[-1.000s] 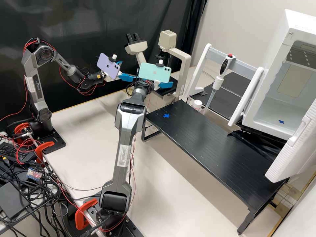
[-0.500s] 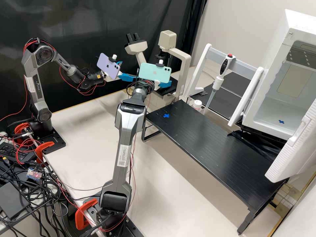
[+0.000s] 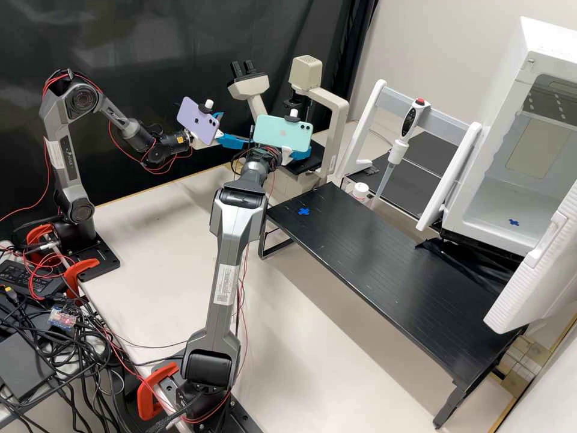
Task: Move the petri dish to the bench
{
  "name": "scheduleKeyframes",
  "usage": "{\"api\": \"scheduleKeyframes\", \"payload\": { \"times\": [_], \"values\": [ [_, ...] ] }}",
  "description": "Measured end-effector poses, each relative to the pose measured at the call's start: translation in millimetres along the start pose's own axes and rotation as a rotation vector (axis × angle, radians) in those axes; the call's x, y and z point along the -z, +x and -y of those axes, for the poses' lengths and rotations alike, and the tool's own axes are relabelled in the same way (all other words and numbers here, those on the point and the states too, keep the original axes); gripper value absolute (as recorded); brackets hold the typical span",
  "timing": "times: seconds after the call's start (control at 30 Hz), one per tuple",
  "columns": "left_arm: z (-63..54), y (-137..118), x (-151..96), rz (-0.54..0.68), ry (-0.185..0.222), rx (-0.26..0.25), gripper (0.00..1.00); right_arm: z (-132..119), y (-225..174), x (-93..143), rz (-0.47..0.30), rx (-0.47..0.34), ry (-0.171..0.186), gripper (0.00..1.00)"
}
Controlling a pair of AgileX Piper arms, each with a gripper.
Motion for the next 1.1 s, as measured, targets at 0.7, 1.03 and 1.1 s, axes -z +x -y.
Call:
{"api": "scheduleKeyframes", "payload": {
  "times": [0.7,1.03,1.1],
  "values": [
    [0.0,0.0,0.0,0.0,0.0,0.0,1.0,-10.3,-41.5,-15.5,-0.03,-0.051,0.006,0.0],
    [0.0,0.0,0.0,0.0,0.0,0.0,1.0,-28.5,-116.4,-22.9,-0.121,-0.152,0.007,0.0],
    [0.0,0.0,0.0,0.0,0.0,0.0,1.0,-30.5,-129.4,-27.1,-0.134,-0.187,0.005,0.0]
  ]
}}
